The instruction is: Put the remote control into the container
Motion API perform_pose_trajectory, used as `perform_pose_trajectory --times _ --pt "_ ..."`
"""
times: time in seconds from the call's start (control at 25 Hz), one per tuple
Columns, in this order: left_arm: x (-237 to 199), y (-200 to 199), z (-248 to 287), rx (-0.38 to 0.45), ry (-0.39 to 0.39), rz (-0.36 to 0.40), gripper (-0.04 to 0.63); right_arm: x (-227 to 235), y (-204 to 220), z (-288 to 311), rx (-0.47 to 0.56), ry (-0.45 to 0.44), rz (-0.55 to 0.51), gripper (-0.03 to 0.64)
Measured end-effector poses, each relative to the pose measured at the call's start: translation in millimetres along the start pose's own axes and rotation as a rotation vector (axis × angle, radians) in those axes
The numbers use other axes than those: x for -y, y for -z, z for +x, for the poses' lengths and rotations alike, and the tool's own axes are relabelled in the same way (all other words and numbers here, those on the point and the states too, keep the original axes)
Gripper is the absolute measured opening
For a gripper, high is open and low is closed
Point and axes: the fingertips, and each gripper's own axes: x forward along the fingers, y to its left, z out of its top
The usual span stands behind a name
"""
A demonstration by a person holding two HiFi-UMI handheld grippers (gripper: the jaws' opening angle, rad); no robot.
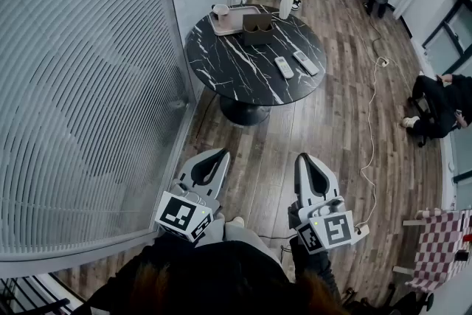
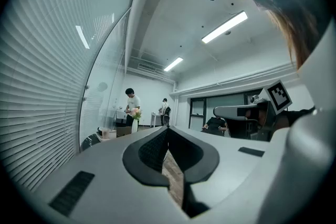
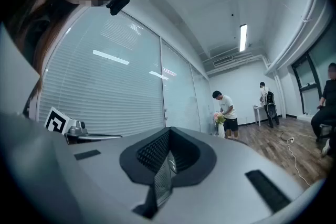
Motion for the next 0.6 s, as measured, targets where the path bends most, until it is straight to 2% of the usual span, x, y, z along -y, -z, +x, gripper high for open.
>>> perform_pose_trajectory --times 0.6 --pt "4.6 -0.6 9.8 0.004 -0.004 -0.001 0.009 9.2 -6.8 1.7 0.023 -0.015 0.008 0.015"
